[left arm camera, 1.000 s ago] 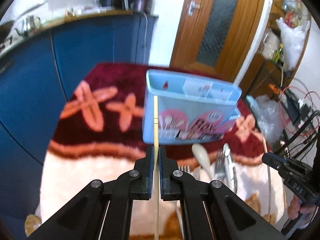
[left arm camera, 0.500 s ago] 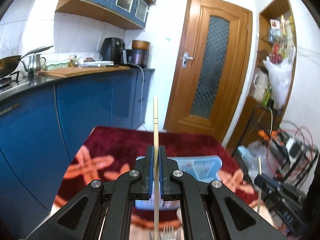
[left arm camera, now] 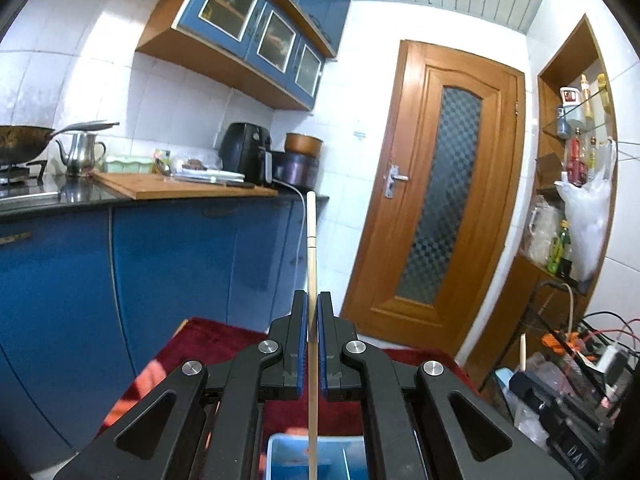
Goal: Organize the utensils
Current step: 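Lift both chopsticks and lower them into the blue caddy, opening both grippers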
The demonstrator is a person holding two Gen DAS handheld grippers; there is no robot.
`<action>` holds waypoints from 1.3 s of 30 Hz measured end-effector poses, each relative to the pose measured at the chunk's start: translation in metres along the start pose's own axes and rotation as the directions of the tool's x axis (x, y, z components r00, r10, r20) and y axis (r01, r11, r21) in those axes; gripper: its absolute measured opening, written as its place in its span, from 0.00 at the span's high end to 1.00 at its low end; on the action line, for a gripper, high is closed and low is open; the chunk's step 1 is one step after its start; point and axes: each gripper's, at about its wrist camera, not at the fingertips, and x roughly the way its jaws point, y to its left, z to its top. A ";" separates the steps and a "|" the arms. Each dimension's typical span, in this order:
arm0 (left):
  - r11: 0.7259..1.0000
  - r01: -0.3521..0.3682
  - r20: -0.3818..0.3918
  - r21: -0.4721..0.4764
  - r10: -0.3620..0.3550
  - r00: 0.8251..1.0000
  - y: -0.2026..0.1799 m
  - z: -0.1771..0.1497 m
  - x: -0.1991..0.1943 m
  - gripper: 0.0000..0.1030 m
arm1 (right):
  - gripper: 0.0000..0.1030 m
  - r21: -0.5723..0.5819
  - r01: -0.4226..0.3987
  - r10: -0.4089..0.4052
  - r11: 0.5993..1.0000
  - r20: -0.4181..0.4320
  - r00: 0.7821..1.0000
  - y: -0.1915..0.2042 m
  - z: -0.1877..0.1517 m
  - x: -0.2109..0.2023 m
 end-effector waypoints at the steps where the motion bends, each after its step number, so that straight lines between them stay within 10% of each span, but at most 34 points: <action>1: 1.000 -0.008 0.008 0.004 0.008 1.000 -0.001 -0.002 0.004 0.96 | 0.94 0.001 0.001 -0.001 1.000 0.011 1.000 0.000 0.001 0.003; 16: 0.999 -0.034 -0.015 0.032 0.035 0.999 -0.001 -0.051 0.034 0.96 | 0.94 -0.076 0.117 -0.107 0.990 0.129 0.986 0.001 -0.012 0.054; 39: 0.999 -0.037 -0.082 0.036 0.040 0.996 0.005 -0.074 0.035 0.96 | 0.94 -0.110 0.108 -0.109 0.988 0.001 0.994 0.001 -0.039 0.058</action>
